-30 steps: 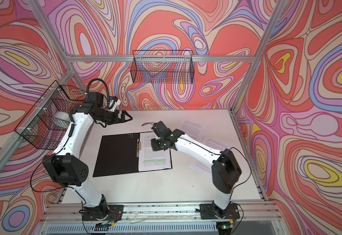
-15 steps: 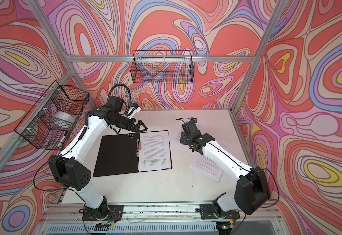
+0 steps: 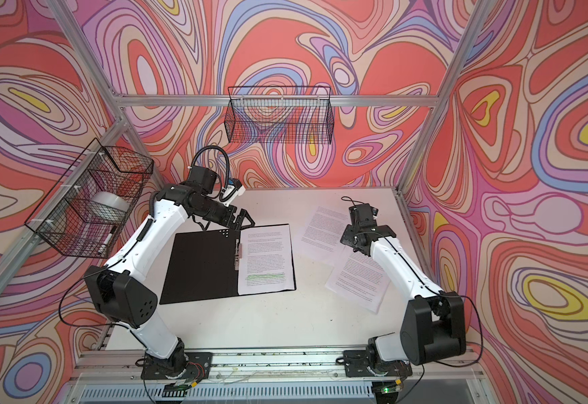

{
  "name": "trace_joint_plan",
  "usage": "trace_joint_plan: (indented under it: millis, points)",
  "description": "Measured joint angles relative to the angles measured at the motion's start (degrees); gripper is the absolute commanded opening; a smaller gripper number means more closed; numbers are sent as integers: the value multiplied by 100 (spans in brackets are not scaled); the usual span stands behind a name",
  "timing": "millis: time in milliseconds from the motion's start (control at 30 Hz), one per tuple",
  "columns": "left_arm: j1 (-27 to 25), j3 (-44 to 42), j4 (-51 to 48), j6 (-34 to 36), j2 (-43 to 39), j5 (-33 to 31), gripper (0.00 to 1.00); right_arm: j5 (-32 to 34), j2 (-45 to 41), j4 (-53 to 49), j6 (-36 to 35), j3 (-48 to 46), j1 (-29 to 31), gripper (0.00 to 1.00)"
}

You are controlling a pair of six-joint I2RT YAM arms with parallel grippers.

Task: Put the files into the folder
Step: 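Move the right gripper over the loose printed sheets on the table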

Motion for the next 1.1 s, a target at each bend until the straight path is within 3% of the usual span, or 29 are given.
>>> trace_joint_plan:
  millis: [467, 1100]
  points:
    - [2, 0, 0, 17, 7, -352, 100, -361, 35, -162, 15, -490, -997, 81]
    - [2, -109, 44, 17, 7, -284, 99, -721, 59, 33, -109, -745, -1679, 84]
